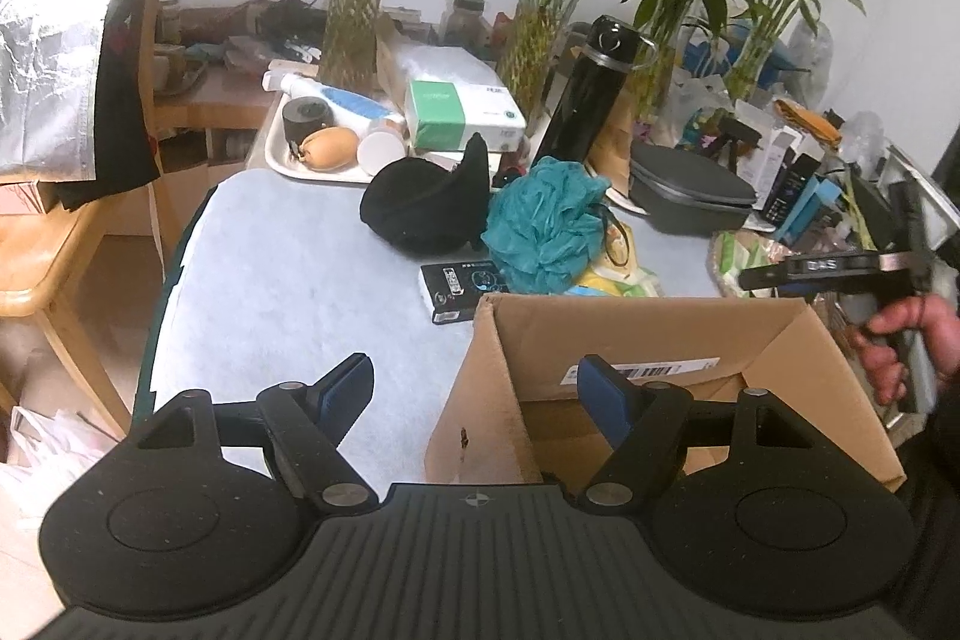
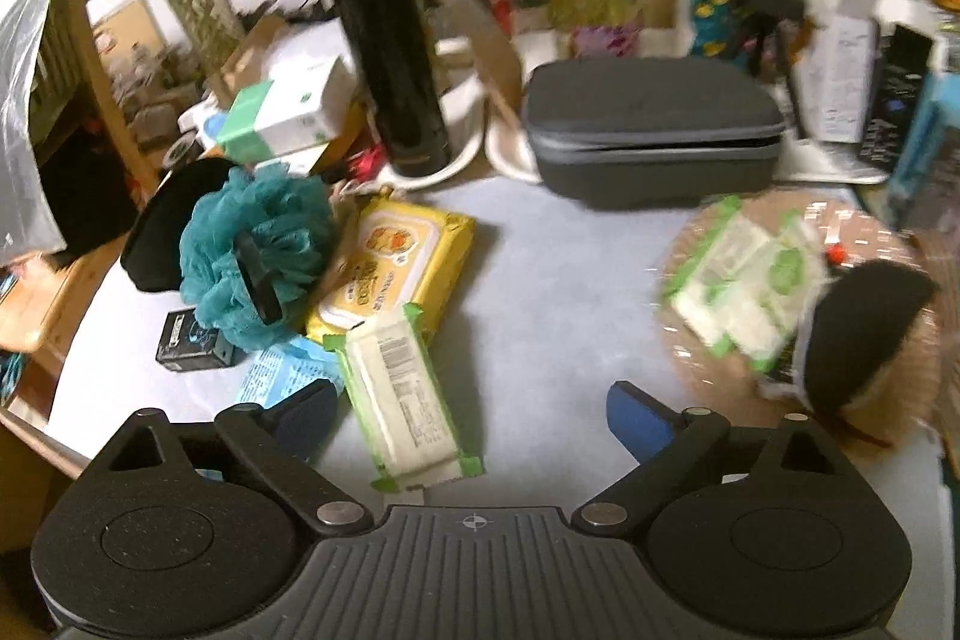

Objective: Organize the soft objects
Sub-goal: 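Move the right tool to the white-green soap bar and grasp it, then grasp the black cap with the left tool while the right tool holds the soap bar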

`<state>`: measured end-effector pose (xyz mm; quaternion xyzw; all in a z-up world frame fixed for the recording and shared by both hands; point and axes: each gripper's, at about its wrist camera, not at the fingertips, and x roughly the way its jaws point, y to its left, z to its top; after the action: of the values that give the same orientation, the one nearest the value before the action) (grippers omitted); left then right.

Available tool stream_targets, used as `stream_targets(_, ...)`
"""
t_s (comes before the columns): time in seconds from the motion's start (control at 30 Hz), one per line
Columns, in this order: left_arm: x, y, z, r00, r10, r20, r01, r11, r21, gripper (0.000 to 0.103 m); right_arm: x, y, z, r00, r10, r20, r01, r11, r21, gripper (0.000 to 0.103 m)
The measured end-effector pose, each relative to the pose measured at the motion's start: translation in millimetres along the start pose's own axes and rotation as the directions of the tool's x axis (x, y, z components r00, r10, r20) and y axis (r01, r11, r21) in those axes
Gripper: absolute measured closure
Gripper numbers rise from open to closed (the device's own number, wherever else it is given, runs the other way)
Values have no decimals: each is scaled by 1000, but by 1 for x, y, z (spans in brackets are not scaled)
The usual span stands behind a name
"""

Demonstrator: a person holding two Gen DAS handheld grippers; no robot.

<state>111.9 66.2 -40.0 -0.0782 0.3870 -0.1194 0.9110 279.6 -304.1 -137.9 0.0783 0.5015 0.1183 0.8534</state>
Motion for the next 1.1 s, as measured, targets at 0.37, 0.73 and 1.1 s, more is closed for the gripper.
stream_targets(0.37,10,8,4,1000,-16,-5,16,1000,-22,28,70,24,11,988,68,-141,-93,980,-177,13)
stream_targets(0.73,16,11,10,1000,-27,1,27,999,-41,28,102,37,6,973,56,-225,-116,957,-264,25)
stream_targets(1.1,14,7,27,998,-33,49,34,999,-31,28,94,34,7,981,31,-190,-82,960,-266,52)
